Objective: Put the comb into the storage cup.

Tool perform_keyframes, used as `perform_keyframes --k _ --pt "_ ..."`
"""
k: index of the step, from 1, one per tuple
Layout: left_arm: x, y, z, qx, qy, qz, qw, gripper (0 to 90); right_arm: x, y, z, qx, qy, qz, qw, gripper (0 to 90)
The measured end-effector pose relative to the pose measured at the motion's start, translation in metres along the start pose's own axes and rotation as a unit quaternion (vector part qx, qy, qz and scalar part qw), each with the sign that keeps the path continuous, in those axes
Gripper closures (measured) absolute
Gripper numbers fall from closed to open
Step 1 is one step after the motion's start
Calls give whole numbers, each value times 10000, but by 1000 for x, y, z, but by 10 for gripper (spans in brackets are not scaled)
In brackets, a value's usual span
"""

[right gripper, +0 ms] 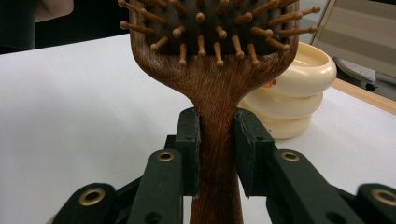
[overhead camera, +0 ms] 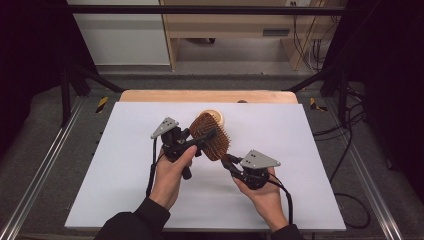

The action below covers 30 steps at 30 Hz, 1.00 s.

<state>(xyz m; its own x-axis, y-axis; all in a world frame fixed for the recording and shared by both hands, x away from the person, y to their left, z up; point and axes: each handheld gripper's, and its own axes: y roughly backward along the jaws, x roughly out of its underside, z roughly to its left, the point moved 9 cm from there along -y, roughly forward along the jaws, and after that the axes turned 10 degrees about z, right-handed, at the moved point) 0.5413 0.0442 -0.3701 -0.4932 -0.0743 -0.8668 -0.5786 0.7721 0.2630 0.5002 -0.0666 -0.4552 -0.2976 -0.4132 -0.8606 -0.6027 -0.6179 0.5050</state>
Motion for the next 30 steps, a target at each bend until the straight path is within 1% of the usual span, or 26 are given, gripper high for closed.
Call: perform_keyframes --k 5,9,13,17,23,30 --pt "0 1 0 5 61 25 10000 388 0 -1 2 -25 5 -7 10000 729" --pt "0 2 -1 40 158 20 9999 428 0 -1 2 -30 -3 -2 10000 729" --pt "-1 3 -2 21 163 13 9999 480 1 -3 4 -47 -24 7 10000 729" --pt "-2 4 -5 3 166 2 9999 496 0 -4 5 -69 -32 -2 10000 729" --pt "-1 4 -6 63 214 36 9997 508 1 -6 6 -148 -103 15 9998 727" --pt "-1 4 -8 110 199 33 9997 514 2 -7 7 -232 -154 35 9996 725"
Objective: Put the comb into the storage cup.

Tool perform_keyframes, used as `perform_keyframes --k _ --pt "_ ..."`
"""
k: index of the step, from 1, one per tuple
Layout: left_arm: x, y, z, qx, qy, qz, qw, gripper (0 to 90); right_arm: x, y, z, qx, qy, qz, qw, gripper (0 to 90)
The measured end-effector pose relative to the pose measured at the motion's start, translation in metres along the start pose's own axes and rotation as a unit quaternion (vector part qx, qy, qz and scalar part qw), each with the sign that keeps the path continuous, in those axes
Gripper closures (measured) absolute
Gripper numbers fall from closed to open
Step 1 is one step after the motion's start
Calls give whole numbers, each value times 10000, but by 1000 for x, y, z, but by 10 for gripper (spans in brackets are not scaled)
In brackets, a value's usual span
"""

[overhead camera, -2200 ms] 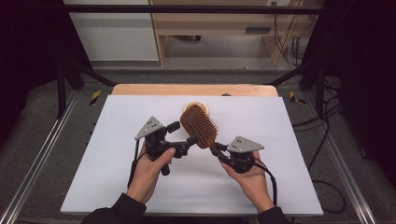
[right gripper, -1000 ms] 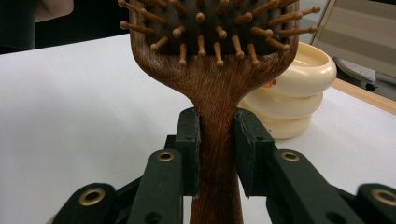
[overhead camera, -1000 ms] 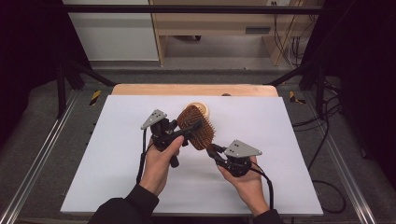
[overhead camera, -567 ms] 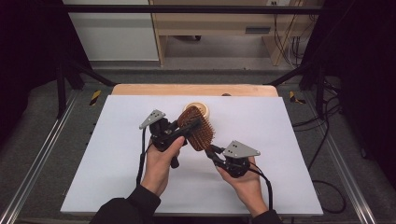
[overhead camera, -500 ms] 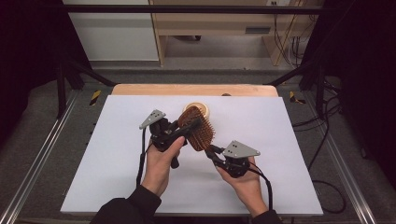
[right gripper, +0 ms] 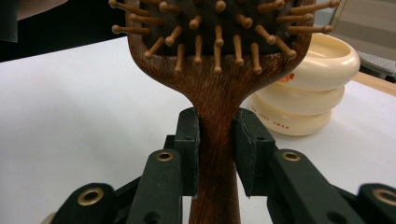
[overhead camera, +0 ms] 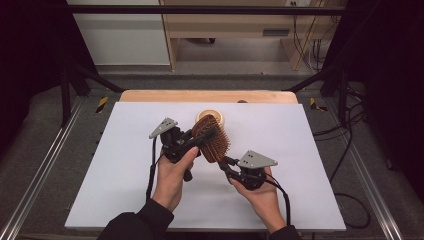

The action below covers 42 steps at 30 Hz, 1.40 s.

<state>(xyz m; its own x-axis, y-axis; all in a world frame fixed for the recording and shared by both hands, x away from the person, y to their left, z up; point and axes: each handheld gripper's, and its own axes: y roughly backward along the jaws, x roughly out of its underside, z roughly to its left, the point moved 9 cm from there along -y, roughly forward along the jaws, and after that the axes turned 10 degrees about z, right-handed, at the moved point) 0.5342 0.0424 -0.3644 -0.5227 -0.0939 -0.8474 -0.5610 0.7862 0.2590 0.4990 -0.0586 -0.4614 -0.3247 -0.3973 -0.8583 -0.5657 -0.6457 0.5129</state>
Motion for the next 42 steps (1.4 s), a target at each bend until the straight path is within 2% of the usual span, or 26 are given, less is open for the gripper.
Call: perform_keyframes --k 10,14,19,22,25,28,30,33,36,38,40,42 --pt "-2 0 -4 0 -129 -5 9999 517 0 0 -1 -36 -73 -22 10000 702" --pt "-6 1 -5 -37 -214 -44 9998 518 1 0 -3 -32 -187 26 9998 601" --pt "-13 5 -3 -225 -381 -98 9990 517 3 0 -4 -12 -283 72 9996 464" --pt "-19 8 -2 -296 -418 -156 9986 516 2 2 -7 -22 -506 18 9987 372" --pt "-23 12 -1 -340 -464 -205 9981 516 1 6 -11 50 -584 -81 9982 296" --pt "-30 14 0 -430 -607 -233 9970 516 1 10 -17 146 -653 -140 9977 214" --pt "-34 15 0 -458 -640 -260 9966 516 3 11 -20 167 -659 -103 9976 187" --pt "-41 14 -1 -437 -650 -334 9964 516 6 10 -25 331 -621 -99 9975 200" --pt "-49 14 -3 -441 -729 -404 9955 516 11 7 -27 445 -588 141 9972 199" --pt "-54 14 -5 -456 -809 -427 9948 516 14 6 -26 418 -649 259 9967 189" --pt "-59 13 -7 -451 -844 -450 9944 515 17 7 -25 344 -554 348 9973 152" --pt "-64 13 -7 -468 -880 -449 9940 516 18 11 -25 261 -524 304 9978 116"
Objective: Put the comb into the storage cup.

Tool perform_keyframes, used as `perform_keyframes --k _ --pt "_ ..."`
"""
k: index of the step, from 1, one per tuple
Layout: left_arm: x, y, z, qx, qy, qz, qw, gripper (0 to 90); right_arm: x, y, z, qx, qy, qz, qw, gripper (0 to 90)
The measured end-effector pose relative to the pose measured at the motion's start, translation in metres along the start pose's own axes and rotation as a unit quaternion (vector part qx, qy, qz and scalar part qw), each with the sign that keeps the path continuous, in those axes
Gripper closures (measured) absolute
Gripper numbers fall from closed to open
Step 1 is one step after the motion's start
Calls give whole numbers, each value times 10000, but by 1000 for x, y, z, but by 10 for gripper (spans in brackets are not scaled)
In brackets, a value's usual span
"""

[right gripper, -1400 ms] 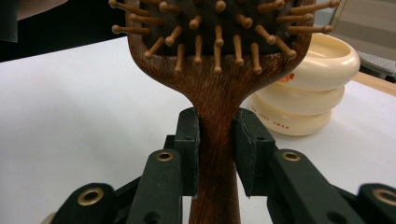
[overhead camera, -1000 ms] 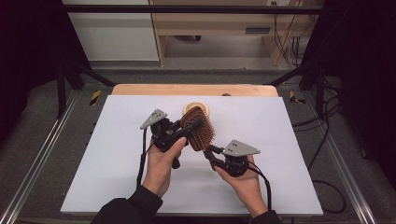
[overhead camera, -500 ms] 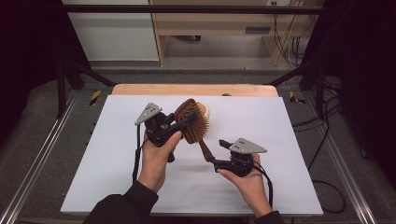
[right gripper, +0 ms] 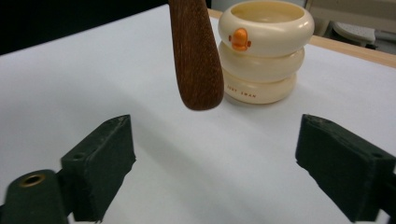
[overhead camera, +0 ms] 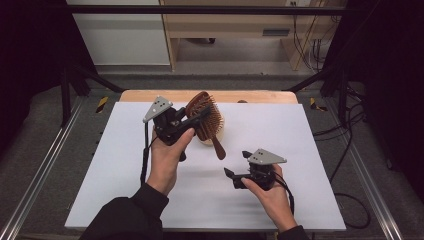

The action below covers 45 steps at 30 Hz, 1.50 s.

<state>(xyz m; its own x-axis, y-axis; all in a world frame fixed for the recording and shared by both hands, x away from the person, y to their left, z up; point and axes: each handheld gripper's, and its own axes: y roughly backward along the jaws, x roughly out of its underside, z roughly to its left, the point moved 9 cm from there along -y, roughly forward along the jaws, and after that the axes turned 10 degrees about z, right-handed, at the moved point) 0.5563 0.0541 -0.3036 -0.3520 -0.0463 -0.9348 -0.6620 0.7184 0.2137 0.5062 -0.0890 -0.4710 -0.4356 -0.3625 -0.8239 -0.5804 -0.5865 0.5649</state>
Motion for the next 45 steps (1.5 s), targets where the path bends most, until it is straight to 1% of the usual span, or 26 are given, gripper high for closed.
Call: perform_keyframes --k 1,2,5,8,11,13,16,17,19,22,27,31,35,38,40,42,45 --pt "-3 -1 0 -2 -21 -11 10000 515 1 3 -1 -33 -1 -87 10000 92" --pt "-6 -1 0 6 -29 -22 10000 516 2 6 -3 -29 -8 -98 9999 82" --pt "-14 -4 0 15 -34 -63 10000 516 6 13 -11 156 -81 -85 9998 82" --pt "-23 -6 1 -41 -92 -98 9999 516 10 23 -19 286 -108 -150 9994 102" --pt "-33 -8 4 -77 -26 -188 9998 515 11 34 -27 437 -141 -321 9984 94" --pt "-40 -10 6 -78 49 -240 9997 515 12 38 -34 545 -257 -447 9972 82" --pt "-50 -13 8 -123 -37 -287 9995 515 16 39 -44 690 -447 -586 9949 66" --pt "-53 -15 9 -171 -108 -284 9994 515 16 40 -45 687 -457 -608 9947 61" --pt "-57 -17 11 -203 -112 -286 9993 515 11 45 -49 698 -536 -765 9932 50" --pt "-63 -21 14 -237 -95 -344 9991 515 9 49 -55 777 -544 -876 9916 55" --pt "-69 -26 22 -334 -11 -396 9987 515 14 49 -59 817 -560 -850 9914 58" --pt "-75 -28 25 -398 -78 -418 9983 515 15 50 -61 813 -613 -897 9908 63" --pt "-82 -30 28 -425 -60 -481 9979 514 16 53 -64 836 -690 -913 9899 59" --pt "-86 -32 28 -458 -117 -485 9977 514 17 53 -66 846 -653 -916 9900 56" --pt "-89 -33 29 -485 -115 -530 9973 514 17 53 -65 839 -668 -925 9899 56" --pt "-90 -34 30 -487 -89 -541 9973 514 18 53 -67 856 -649 -921 9899 56" --pt "-91 -37 32 -520 -88 -552 9971 514 18 54 -68 849 -682 -929 9897 55"
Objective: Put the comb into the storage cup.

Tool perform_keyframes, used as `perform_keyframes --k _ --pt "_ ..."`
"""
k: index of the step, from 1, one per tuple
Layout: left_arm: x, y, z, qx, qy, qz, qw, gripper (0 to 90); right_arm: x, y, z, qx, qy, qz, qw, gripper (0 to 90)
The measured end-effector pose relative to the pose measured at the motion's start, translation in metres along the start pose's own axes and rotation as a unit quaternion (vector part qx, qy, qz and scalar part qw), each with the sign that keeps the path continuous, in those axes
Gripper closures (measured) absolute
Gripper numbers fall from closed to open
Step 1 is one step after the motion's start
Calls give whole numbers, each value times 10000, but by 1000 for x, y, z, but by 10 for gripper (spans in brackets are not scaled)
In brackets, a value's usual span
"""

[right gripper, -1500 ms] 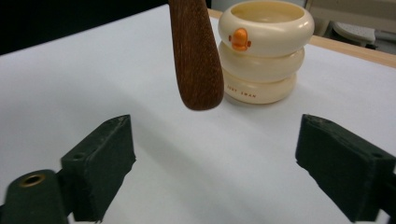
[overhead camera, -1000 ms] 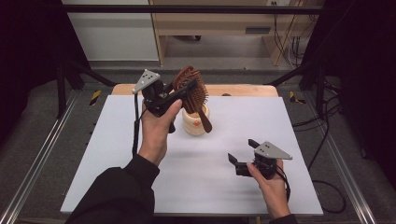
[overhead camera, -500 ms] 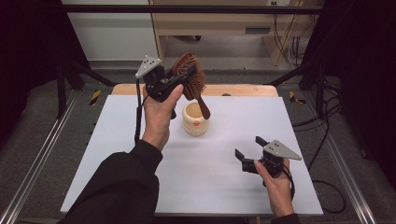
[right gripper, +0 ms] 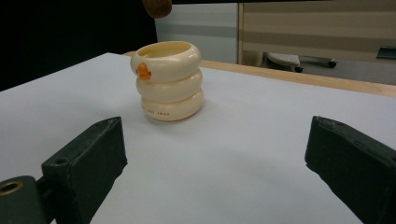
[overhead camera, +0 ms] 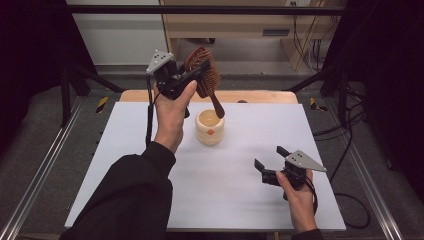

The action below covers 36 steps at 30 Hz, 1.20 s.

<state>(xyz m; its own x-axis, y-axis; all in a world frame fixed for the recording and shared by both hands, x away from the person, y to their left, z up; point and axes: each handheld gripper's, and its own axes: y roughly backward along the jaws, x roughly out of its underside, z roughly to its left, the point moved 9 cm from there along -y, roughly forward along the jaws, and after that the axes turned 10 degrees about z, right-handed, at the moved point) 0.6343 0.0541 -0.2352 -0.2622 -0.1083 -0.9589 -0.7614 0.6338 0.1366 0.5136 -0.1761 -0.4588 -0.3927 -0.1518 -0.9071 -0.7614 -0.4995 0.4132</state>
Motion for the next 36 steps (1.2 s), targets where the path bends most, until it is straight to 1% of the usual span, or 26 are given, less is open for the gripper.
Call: perform_keyframes --k 3,6,10,14,26,36 --pt "-1 -2 1 -26 10 -29 10000 514 0 0 0 -3 12 -17 10000 56" --pt "0 -2 3 -41 17 -46 10000 514 -1 1 -1 35 77 -44 10000 57" --pt "0 -3 5 -61 21 -62 10000 513 0 2 -2 49 48 -58 10000 57" --pt "-1 -4 8 -94 37 -91 9999 513 0 1 -1 36 56 -68 10000 57" --pt "-1 -4 18 -200 29 -66 9998 512 0 1 -1 36 45 -78 10000 52" --pt "0 -5 25 -258 70 -68 9996 512 -1 1 -2 28 -1 -98 9999 49"
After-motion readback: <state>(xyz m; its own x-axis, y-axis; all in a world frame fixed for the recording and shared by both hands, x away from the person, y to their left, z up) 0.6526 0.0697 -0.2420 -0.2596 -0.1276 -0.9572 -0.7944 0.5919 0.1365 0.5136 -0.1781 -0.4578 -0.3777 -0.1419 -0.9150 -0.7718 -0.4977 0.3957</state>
